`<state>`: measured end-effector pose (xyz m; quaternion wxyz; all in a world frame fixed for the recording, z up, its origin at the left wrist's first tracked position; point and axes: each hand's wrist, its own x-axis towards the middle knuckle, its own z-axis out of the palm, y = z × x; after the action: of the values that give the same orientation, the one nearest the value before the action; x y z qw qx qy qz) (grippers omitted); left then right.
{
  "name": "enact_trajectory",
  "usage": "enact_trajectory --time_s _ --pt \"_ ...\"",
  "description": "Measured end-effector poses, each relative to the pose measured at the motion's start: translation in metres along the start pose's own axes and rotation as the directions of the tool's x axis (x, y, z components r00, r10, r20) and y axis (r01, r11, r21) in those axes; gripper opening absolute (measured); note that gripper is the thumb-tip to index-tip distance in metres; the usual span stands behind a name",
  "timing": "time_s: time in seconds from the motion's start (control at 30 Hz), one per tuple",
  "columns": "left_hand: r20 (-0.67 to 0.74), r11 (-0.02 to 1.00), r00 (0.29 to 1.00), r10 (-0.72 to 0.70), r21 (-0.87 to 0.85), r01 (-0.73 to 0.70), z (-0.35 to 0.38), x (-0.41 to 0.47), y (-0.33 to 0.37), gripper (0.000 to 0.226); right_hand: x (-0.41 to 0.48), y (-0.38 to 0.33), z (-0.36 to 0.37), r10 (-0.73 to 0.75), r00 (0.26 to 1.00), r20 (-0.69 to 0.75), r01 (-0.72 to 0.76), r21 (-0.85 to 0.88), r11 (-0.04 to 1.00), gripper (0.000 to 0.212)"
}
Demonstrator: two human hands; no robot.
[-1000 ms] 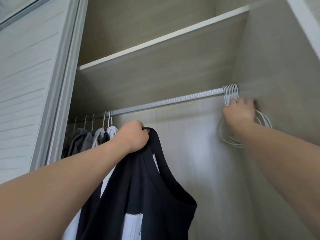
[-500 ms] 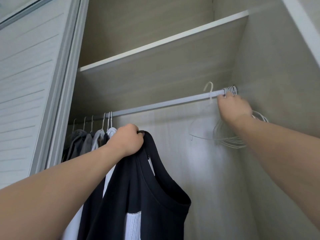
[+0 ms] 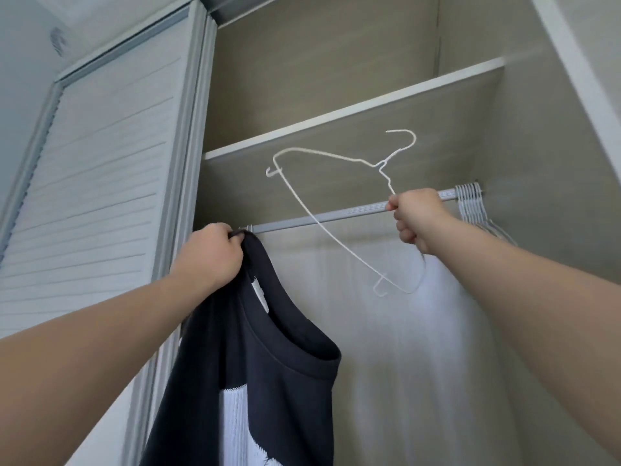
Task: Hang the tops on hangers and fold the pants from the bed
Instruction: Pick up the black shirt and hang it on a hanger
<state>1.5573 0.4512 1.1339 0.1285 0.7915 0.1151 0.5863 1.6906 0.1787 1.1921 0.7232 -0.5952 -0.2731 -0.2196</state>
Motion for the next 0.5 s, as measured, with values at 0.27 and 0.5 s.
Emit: enact_trajectory --time_s 0.27,0.5 --pt "-0.125 0.988 0.992 -0.033 0.147 0.051 -0.133 -0.015 -0.024 0.038 -0.071 -0.034 0.075 -0.041 0.929 0.368 -0.098 0.352 0.931 0.022" --pt "-0.212 0.914 0.975 -0.062 0.380 0.141 -0.257 -0.052 -0.038 0.042 -0.146 -0.071 0.135 -0.152 0.872 0.465 -0.095 0.465 0.880 0.022"
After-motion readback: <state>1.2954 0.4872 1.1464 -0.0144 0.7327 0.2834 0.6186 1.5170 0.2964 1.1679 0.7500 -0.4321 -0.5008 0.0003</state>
